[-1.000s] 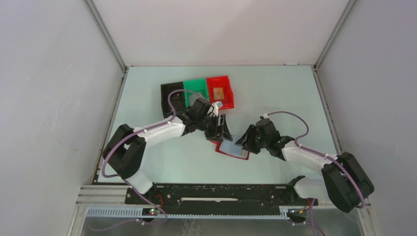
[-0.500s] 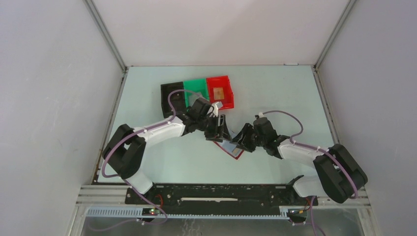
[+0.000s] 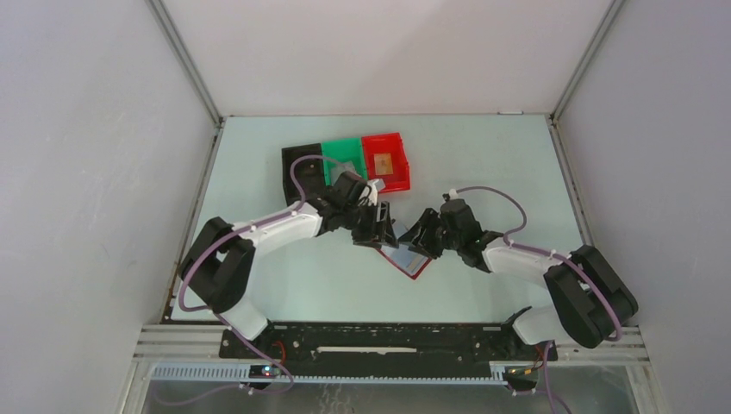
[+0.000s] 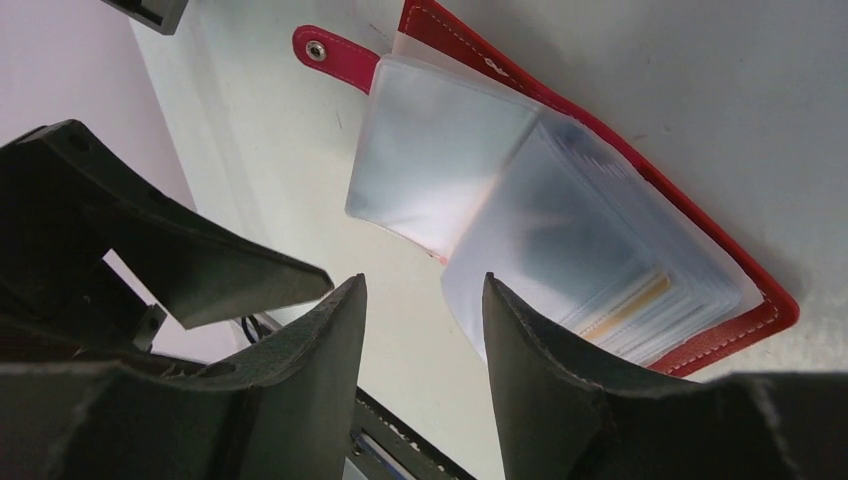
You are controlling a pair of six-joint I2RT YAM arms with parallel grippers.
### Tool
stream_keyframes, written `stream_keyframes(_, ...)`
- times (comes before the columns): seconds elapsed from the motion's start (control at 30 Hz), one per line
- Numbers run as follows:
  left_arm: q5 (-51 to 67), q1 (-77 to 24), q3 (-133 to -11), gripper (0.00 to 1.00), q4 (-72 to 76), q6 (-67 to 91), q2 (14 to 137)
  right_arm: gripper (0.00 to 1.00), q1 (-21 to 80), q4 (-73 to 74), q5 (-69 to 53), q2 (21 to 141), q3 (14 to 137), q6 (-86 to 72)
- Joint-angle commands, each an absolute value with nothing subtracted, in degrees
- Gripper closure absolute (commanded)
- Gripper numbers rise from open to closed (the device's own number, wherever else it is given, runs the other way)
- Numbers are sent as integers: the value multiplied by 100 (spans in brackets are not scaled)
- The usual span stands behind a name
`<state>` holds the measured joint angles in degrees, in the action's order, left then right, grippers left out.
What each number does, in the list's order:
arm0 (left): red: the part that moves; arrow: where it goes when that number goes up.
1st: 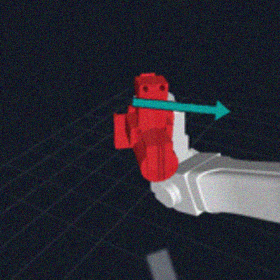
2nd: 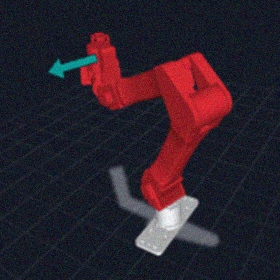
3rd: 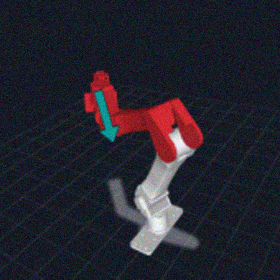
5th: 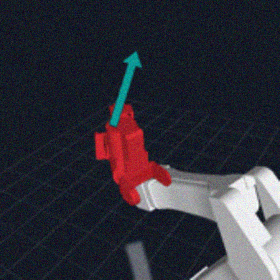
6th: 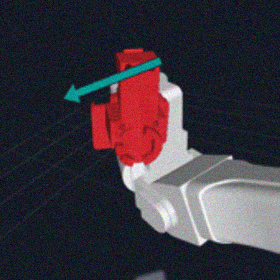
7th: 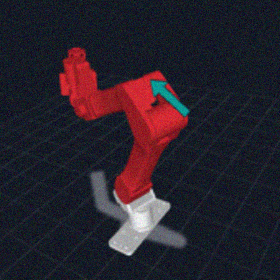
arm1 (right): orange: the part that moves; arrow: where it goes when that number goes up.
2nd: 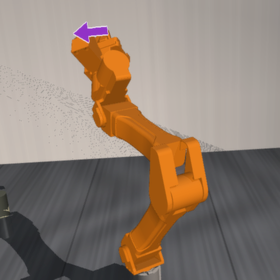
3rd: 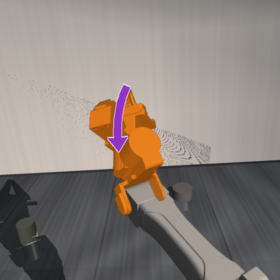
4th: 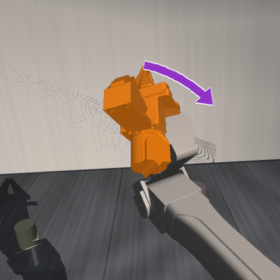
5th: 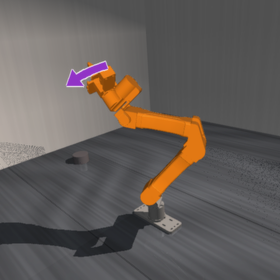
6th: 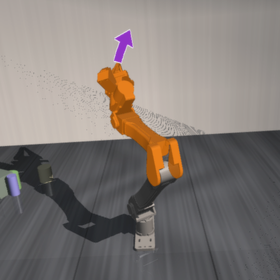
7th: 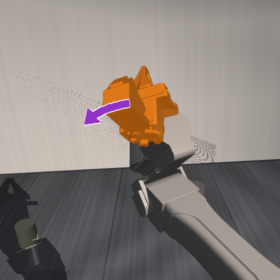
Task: Take the credit cards out of the card holder
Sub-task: Remove the credit card from the card holder.
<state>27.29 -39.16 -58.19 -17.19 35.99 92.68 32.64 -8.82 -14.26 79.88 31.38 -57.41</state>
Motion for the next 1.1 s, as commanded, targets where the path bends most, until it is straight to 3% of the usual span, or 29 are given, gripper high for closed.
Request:
stream_keyframes(0.0,2246,-3936,-6038,35,-2016,3008,9050,45,3148,-568,-1186,7628,3330,-5689)
stream_keyframes(0.2,1120,-4567,-6771,36,-2783,2169,9374,44,2697,819,-307,6196,3036,-5312)
stream_keyframes(0.4,689,-5101,-7530,38,-3032,1898,9961,42,1839,1706,-202,4876,2603,-5112)
stream_keyframes(0.6,696,-5207,-7902,31,-3149,1767,10452,42,1600,2109,-261,4637,2534,-4974)
stream_keyframes(1.07,917,-5232,-8130,33,-3351,1594,11146,42,1591,1915,-439,4825,2522,-5026)
